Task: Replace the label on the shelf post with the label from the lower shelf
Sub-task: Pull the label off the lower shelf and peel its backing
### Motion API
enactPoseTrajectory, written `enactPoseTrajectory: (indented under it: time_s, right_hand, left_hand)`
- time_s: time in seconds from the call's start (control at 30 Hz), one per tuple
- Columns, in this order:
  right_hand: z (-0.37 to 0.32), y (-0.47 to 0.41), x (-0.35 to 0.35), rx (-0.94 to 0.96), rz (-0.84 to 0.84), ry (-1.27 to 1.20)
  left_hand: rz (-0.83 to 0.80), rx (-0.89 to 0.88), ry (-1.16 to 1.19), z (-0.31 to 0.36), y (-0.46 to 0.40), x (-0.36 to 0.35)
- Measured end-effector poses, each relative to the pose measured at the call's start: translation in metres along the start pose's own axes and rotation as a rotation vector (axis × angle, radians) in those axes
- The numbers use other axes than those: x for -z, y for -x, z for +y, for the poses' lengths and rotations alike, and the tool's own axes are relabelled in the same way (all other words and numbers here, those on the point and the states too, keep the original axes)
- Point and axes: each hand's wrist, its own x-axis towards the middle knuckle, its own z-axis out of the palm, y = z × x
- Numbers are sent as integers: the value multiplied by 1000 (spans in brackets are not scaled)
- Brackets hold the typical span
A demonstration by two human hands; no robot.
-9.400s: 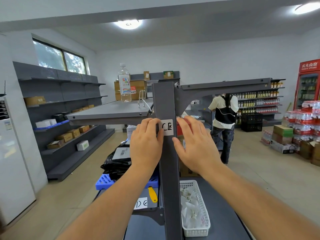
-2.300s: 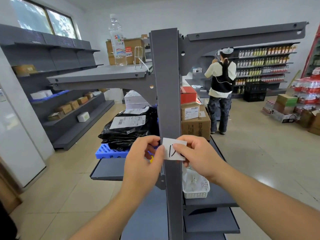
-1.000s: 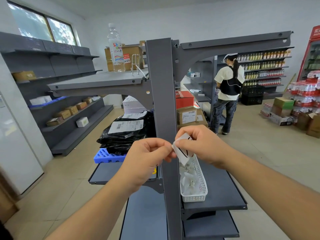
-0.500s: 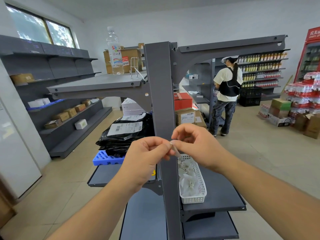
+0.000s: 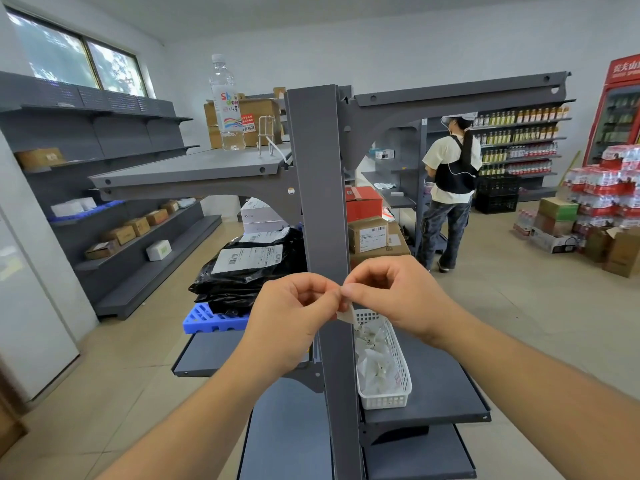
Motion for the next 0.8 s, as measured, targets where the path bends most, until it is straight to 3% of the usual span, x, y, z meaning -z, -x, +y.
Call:
enactPoseTrajectory:
  time_s: [0.37, 0.8]
  right_hand:
    - [15, -5, 6, -74, 58, -12]
    - [48, 2, 54, -270, 264, 10]
  left_hand:
    - [6, 48, 9, -2, 0, -11]
    - [-61, 126, 26, -7, 10, -41]
